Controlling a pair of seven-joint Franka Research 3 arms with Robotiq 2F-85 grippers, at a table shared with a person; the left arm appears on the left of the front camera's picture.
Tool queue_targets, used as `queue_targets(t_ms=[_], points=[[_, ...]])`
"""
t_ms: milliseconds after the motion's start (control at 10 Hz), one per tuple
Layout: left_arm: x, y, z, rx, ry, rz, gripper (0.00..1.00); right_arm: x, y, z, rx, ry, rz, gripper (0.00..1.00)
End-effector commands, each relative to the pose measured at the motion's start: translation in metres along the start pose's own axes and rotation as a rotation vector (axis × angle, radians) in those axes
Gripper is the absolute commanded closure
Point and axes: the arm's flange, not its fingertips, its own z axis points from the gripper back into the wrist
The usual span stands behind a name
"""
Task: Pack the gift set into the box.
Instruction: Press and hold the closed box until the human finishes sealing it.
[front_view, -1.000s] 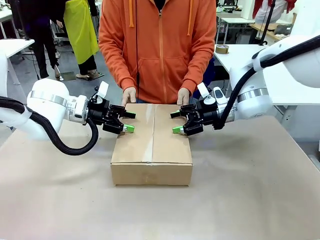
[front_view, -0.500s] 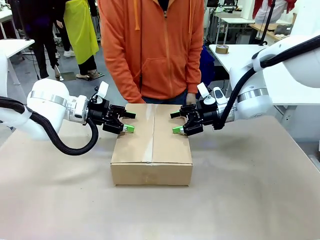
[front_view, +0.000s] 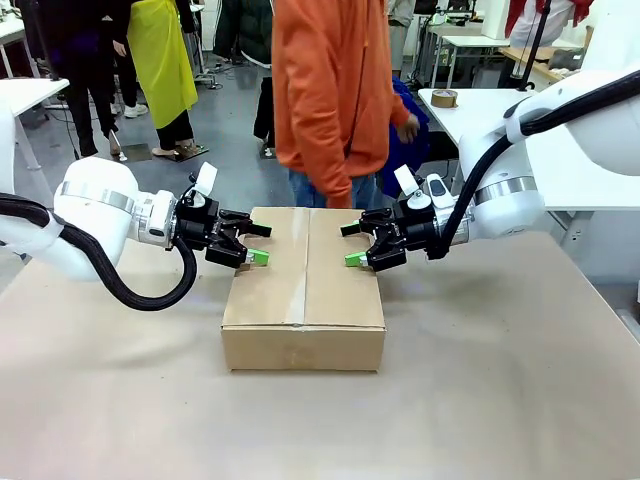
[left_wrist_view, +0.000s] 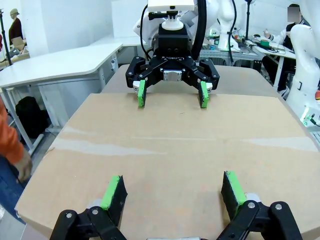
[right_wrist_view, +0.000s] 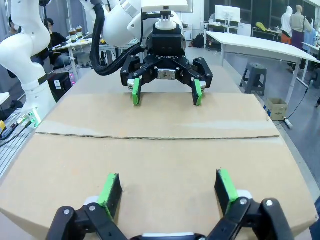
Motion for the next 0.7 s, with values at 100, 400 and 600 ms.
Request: queue_targets(t_ms=[100, 400, 600], points=[[-0.0017, -0.0028, -0.0008, -0.010, 0.002, 0.002, 0.00, -0.0019, 0.0002, -0.0001, 0.000, -0.002, 0.005, 0.00], [-0.0017, -0.0028, -0.0008, -0.010, 0.002, 0.002, 0.00, -0.0019, 0.0002, -0.0001, 0.000, -0.002, 0.005, 0.00], [-0.0017, -0.0028, -0.0008, -0.010, 0.002, 0.002, 0.00, -0.0019, 0.0002, -0.0001, 0.000, -0.002, 0.005, 0.00]])
